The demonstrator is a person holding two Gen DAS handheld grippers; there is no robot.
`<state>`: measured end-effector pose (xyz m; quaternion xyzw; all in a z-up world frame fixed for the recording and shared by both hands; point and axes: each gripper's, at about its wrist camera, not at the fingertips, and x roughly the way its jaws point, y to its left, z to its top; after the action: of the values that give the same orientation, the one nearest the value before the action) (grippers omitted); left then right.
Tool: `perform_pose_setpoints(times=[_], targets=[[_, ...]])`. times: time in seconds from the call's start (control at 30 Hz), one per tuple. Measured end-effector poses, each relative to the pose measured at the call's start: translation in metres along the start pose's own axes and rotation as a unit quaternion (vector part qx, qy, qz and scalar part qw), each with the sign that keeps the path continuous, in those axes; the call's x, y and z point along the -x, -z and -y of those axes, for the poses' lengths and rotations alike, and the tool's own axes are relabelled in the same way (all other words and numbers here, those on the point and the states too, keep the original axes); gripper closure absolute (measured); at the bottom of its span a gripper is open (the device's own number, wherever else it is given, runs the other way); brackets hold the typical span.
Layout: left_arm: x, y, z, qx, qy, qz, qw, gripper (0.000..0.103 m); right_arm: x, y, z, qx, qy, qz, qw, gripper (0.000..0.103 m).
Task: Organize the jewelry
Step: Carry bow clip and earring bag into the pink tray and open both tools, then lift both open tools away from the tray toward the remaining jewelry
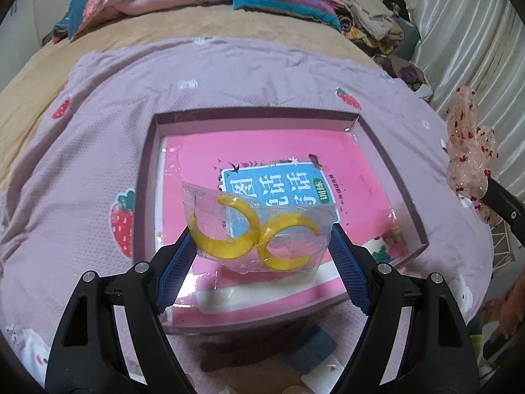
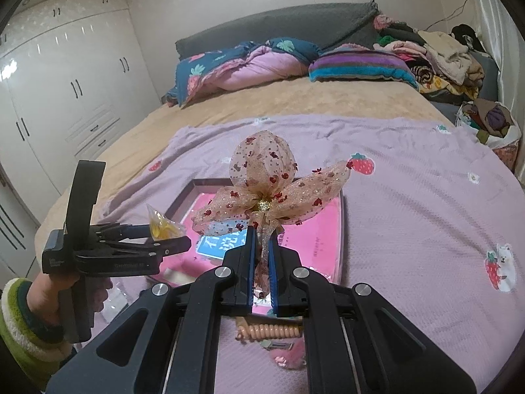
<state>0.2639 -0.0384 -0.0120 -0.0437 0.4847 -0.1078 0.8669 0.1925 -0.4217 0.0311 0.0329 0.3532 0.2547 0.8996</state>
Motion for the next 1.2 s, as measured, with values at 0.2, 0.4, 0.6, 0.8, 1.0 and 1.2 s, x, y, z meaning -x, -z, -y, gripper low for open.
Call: perform_pose_setpoints(times=[0.2,0.4,0.6,0.8,1.0,1.2], targets=[[-0.018,0.003,0.0,-0.003,-0.002,-0.017,0.9998,0.031,-0.023,-0.002,0.005,-0.004,0.002,-0.021,1.0,0.096],[-0.027,0.006,-0.001,-0.006,-0.002,-0.026,0.9996,0.031,-0.045,0.005,0.008,-0.004,-0.001,-0.043,0.999,0.096],[-0.034,0.009,-0.003,-0.008,-0.009,-0.033,0.9994,0.03,-0.065,0.013,0.011,-0.005,-0.003,-0.065,0.998,0.096],[-0.035,0.011,-0.008,-0.004,-0.007,-0.037,0.9993,0.025,-0.08,0.022,0.012,-0.006,0.0,-0.087,0.996,0.096],[-0.025,0.016,-0.013,-0.001,-0.006,-0.029,0.9996,0.021,-0.093,0.029,0.013,-0.007,0.004,-0.103,0.995,0.093],[-0.011,0.015,-0.02,0.008,-0.009,-0.015,0.9998,0.015,-0.098,0.036,0.017,-0.021,0.014,-0.116,0.993,0.08]])
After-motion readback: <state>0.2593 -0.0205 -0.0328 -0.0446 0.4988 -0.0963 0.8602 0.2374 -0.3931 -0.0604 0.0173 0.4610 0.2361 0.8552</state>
